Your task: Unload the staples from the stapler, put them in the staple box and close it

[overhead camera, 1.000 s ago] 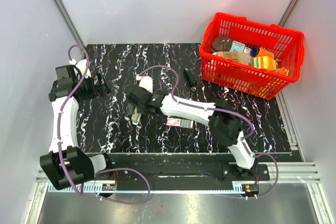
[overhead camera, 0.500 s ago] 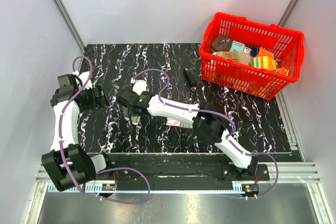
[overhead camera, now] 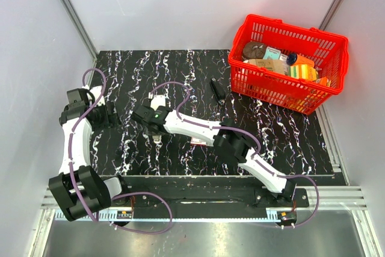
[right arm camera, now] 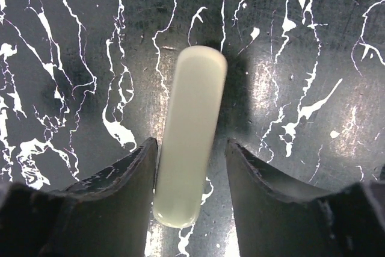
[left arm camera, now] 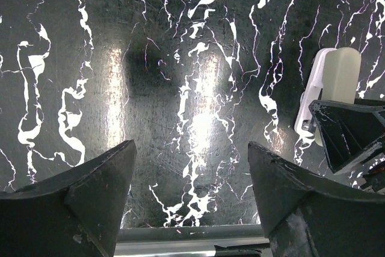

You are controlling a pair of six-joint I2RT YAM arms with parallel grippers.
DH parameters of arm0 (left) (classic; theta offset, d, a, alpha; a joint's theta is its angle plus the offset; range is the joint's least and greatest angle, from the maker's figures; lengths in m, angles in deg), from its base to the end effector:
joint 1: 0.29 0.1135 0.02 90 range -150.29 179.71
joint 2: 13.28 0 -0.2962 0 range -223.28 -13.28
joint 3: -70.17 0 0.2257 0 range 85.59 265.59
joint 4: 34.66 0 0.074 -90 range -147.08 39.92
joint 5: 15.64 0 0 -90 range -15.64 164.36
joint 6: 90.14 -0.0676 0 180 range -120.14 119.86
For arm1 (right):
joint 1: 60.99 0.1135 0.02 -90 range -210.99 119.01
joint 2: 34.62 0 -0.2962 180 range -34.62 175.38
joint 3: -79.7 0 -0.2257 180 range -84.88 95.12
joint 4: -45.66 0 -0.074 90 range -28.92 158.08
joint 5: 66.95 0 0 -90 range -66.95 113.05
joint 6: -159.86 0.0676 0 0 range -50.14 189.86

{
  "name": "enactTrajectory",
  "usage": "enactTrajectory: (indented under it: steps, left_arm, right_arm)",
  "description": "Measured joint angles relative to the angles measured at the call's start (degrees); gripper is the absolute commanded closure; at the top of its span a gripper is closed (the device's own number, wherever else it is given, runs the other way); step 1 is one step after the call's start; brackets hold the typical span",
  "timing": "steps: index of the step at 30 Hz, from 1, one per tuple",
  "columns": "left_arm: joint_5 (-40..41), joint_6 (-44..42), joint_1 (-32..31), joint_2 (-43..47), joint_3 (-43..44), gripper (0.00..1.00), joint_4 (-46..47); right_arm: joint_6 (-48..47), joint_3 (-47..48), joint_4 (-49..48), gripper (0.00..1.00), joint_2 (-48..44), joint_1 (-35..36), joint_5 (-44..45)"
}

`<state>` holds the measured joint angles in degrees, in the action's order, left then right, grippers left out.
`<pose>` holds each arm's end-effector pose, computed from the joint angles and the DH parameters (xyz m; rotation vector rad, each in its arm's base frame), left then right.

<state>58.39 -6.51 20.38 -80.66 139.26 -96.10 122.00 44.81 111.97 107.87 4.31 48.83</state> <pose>0.1953 0.0538 0.2736 -0.2222 2.5518 -0.1872 0.2524 0.4785 0.1833 -0.1548 2.5175 0.2038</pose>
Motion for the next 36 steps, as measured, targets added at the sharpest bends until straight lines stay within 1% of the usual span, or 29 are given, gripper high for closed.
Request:
enactTrajectory:
  steps: [3,5,6,9,11,13,16,18,21,24,27,30,32,36]
  left_arm:
    - [0.02,0.11,0.02,0.46,-0.22,0.24,0.63]
    - [0.0,0.2,0.02,0.57,-0.22,0.26,0.85]
    - [-0.02,0.2,0.02,0.57,-0.22,0.26,0.92]
    - [-0.33,0.15,0.02,0.57,-0.22,0.24,0.98]
    - [-1.01,-0.2,0.04,0.57,-0.22,0.15,0.98]
    - [-2.78,-1.31,0.07,0.57,-0.22,0.01,0.83]
    - [-6.05,-3.67,0.04,0.59,-0.22,0.01,0.26]
    - [-9.31,-6.34,0.07,0.66,-0.15,0.01,-0.81]
    - [-14.14,-10.56,0.04,0.48,0.61,0.01,-4.0]
    - [-18.82,-15.19,0.04,-0.44,2.27,0.01,-7.72]
    - [-23.23,-19.96,0.04,-1.36,2.86,0.01,-10.43]
    - [-25.97,-24.13,-0.15,-1.9,2.86,0.01,-12.81]
    - [-26.8,-26.75,-0.33,-2.29,2.86,0.01,-13.92]
    - [-26.97,-33.14,-0.39,-3.06,2.86,0.06,-15.54]
  right_arm:
    - [-0.24,0.07,0.42,0.55,0.0,0.0,0.04]
    - [-0.39,0.04,0.5,0.64,0.0,0.0,0.02]
    - [-0.55,0.04,0.57,0.69,-0.02,0.0,0.04]
    - [-0.81,-0.13,0.52,0.85,-0.09,0.0,0.07]
    - [-0.98,-1.01,-0.2,0.93,-0.52,0.0,0.02]
    - [-0.92,-3.34,-1.49,1.0,-1.9,0.0,-0.39]
    - [-0.72,-8.44,-4.17,1.0,-4.94,0.0,-1.75]
    - [-0.26,-13.75,-7.54,1.0,-8.33,-0.04,-3.08]
    - [1.07,-22.03,-13.55,1.0,-14.36,-0.15,-5.16]
    - [2.19,-28.11,-19.26,1.0,-19.71,-0.22,-6.45]
    - [2.73,-30.77,-24.59,1.0,-22.95,-0.31,-7.19]
    - [3.23,-32.17,-28.74,1.0,-24.5,-0.46,-7.91]
    - [3.74,-32.94,-30.8,1.0,-24.98,-0.7,-8.81]
    - [4.92,-36.09,-33.97,1.0,-26.18,-1.68,-11.13]
